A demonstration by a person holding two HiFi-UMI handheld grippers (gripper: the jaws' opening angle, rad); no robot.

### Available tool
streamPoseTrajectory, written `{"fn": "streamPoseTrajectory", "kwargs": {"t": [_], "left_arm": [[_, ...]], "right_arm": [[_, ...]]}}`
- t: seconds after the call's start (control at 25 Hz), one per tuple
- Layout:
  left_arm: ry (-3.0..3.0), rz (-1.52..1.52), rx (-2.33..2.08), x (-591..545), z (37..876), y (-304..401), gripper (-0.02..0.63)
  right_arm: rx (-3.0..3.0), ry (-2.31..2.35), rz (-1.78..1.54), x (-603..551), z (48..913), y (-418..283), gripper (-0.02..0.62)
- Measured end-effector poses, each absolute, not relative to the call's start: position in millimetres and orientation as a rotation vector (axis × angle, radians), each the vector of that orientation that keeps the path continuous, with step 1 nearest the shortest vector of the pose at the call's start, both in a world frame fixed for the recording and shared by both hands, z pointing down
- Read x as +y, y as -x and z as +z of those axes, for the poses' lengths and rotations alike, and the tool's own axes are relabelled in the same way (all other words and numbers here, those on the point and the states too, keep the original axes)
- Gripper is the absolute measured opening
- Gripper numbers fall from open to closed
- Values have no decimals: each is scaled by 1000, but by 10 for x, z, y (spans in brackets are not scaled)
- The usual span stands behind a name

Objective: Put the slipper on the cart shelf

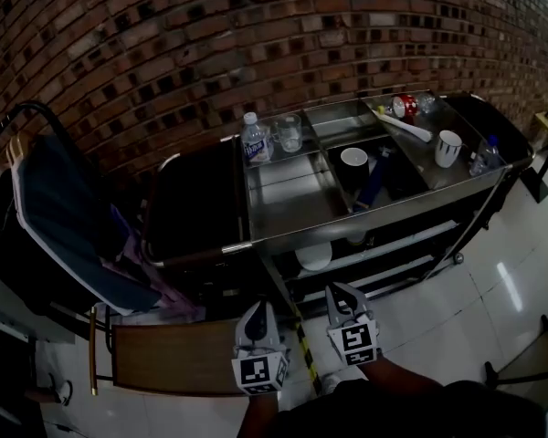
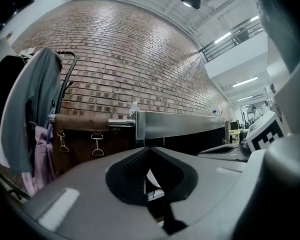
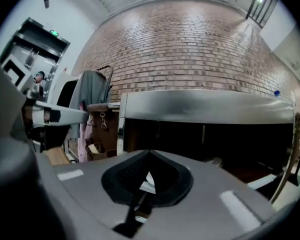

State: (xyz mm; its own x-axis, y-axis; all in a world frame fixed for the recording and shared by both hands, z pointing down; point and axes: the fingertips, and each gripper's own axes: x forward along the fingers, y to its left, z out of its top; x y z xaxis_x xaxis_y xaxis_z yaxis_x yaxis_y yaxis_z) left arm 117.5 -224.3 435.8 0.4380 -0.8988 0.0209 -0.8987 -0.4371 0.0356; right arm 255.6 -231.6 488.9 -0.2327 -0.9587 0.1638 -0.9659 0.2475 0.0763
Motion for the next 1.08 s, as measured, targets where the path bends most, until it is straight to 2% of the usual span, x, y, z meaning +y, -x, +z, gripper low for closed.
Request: {"fn": "streamPoseTrajectory", "kwargs": {"t": [0.28,0.52,1.08], "left_arm": [[-2589,20,-1675,-2191,4294,-1118,15],[-2629,19,-1658,-2168,4298,-1118,15],[-2633,15,-1707,-2133,4162,-1111,15]], "right_arm": [[-2412,-1836,48,-2091,4554,-2416,2],[-2431,-1803,-95,-2006,4336,-2266,2],[-2470,-1769,-116,-2007,4278,-2186,2]]}}
